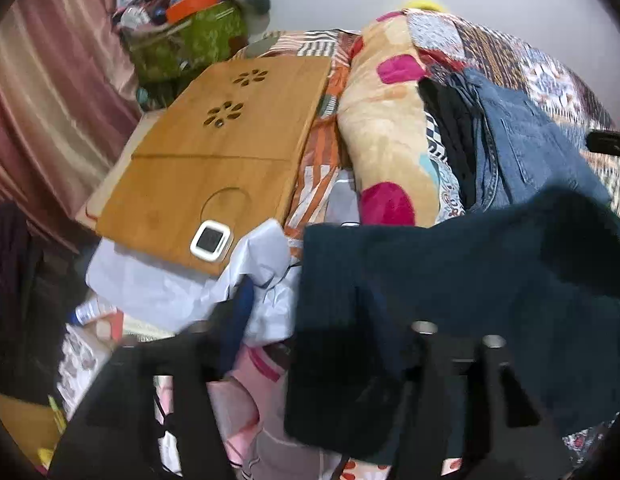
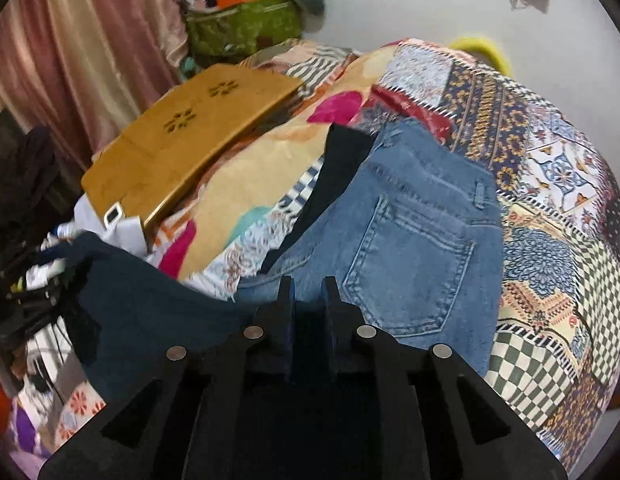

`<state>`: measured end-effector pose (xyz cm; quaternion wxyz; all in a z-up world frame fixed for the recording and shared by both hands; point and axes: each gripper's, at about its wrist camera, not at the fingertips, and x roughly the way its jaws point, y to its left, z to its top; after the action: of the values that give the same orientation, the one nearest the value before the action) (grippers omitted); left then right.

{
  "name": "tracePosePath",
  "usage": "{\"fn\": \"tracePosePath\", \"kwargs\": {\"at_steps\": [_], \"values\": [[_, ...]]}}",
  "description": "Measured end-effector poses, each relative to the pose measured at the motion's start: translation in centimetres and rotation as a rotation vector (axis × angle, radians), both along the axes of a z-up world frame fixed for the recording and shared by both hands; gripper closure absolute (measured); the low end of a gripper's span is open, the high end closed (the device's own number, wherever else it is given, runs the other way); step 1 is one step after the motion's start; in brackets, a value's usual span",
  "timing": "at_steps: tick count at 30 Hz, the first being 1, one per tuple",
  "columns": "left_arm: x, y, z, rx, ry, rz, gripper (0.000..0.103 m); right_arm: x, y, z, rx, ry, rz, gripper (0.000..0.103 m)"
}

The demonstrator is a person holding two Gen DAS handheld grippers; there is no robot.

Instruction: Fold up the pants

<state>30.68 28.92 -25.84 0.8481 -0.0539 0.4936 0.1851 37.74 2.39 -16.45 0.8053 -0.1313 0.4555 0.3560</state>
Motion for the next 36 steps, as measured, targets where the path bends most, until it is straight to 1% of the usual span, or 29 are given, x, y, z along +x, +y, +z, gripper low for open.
{"fn": "tracePosePath", "kwargs": {"at_steps": [1, 2, 3, 4, 7, 10, 13, 14, 15, 16, 17, 18, 20, 22, 23, 25, 26, 28, 29, 30, 32, 33, 35, 36], "values": [[-0.7, 0.3, 0.2, -0.017, -0.018, 0.015, 0.028, -0.2, -0.7, 0.5, 0.017, -0.003, -0.007, 0.071], [-1.4, 0.8, 0.4, -0.039, -0.034, 0.028, 0.025, -0.7, -1.6, 1.0, 0.033, -0.011, -0.019, 0.065], [-1.9, 1.1, 0.4, -0.053, -0.037, 0.032, 0.024, -1.2, -2.6, 1.6, 0.047, -0.022, -0.03, 0.06], [-2.5, 1.3, 0.3, -0.068, -0.031, 0.035, 0.024, -1.8, -3.8, 2.1, 0.054, -0.024, -0.037, 0.059], [-3.9, 2.0, -1.0, -0.118, 0.017, 0.05, 0.024, -3.3, -7.1, 2.6, 0.048, 0.009, -0.064, 0.059], [-4.9, 2.1, -2.6, -0.212, 0.052, 0.056, 0.024, -5.3, -10.5, 2.5, 0.049, 0.036, -0.073, 0.059], [-5.3, 1.5, -5.2, -0.319, 0.109, 0.059, 0.024, -7.6, -13.3, 2.0, 0.02, 0.03, -0.099, 0.058], [-5.2, 1.2, -5.8, -0.325, 0.123, 0.055, 0.024, -8.1, -14.0, 1.8, 0.014, 0.029, -0.109, 0.057], [-5.1, 0.8, -6.3, -0.314, 0.137, 0.053, 0.025, -9.0, -15.1, 1.4, 0.003, 0.028, -0.13, 0.056], [-5.1, 0.4, -6.5, -0.297, 0.142, 0.05, 0.04, -9.3, -15.8, 1.1, -0.003, 0.031, -0.144, 0.056], [-5.2, 0.1, -6.5, -0.274, 0.137, 0.048, 0.064, -10.0, -16.8, 0.8, -0.007, 0.041, -0.158, 0.056], [-5.3, -0.2, -6.3, -0.239, 0.135, 0.056, 0.066, -10.6, -17.7, 0.5, -0.007, 0.054, -0.169, 0.056], [-5.7, -0.7, -5.3, -0.176, 0.101, 0.054, 0.067, -11.5, -19.2, 0.2, -0.005, 0.059, -0.187, 0.056], [-6.1, -0.8, -4.4, -0.092, 0.084, 0.077, 0.069, -12.4, -20.7, 0.1, -0.008, 0.052, -0.219, 0.056], [-6.4, -0.4, -4.2, -0.084, 0.079, 0.09, 0.069, -12.7, -21.2, 0.1, -0.005, 0.05, -0.233, 0.056], [-6.8, 0.5, -4.2, -0.1, 0.082, 0.117, 0.069, -13.4, -23.2, 0.2, 0.016, 0.048, -0.285, 0.056], [-6.9, 1.0, -4.6, -0.107, 0.094, 0.132, 0.069, -13.7, -24.0, 0.2, 0.022, 0.049, -0.305, 0.056], [-6.9, 1.1, -6.2, -0.157, 0.146, 0.129, 0.067, -14.3, -26.3, 0.3, 0.036, 0.04, -0.365, 0.056], [-6.9, 1.2, -6.6, -0.155, 0.158, 0.125, 0.064, -14.6, -27.3, 0.4, 0.037, 0.035, -0.388, 0.056], [-6.9, 0.9, -6.5, -0.129, 0.158, 0.123, 0.063, -14.8, -28.7, 0.3, 0.033, 0.031, -0.423, 0.055], [-6.9, 0.2, -5.6, -0.076, 0.156, 0.118, 0.05, -15.2, -31.2, 0.2, 0.028, 0.028, -0.488, 0.053], [-7.0, -0.1, -4.9, -0.056, 0.148, 0.114, 0.047, -15.4, -32.6, 0.1, 0.023, 0.024, -0.522, 0.051], [-6.7, -0.6, -3.1, -0.039, 0.112, 0.106, 0.036, -15.9, -35.3, -0.1, 0.012, 0.015, -0.583, 0.049], [-6.6, -1.0, -2.2, -0.032, 0.097, 0.105, 0.035, -16.1, -37.3, -0.3, 0.008, 0.013, -0.626, 0.049]]}}
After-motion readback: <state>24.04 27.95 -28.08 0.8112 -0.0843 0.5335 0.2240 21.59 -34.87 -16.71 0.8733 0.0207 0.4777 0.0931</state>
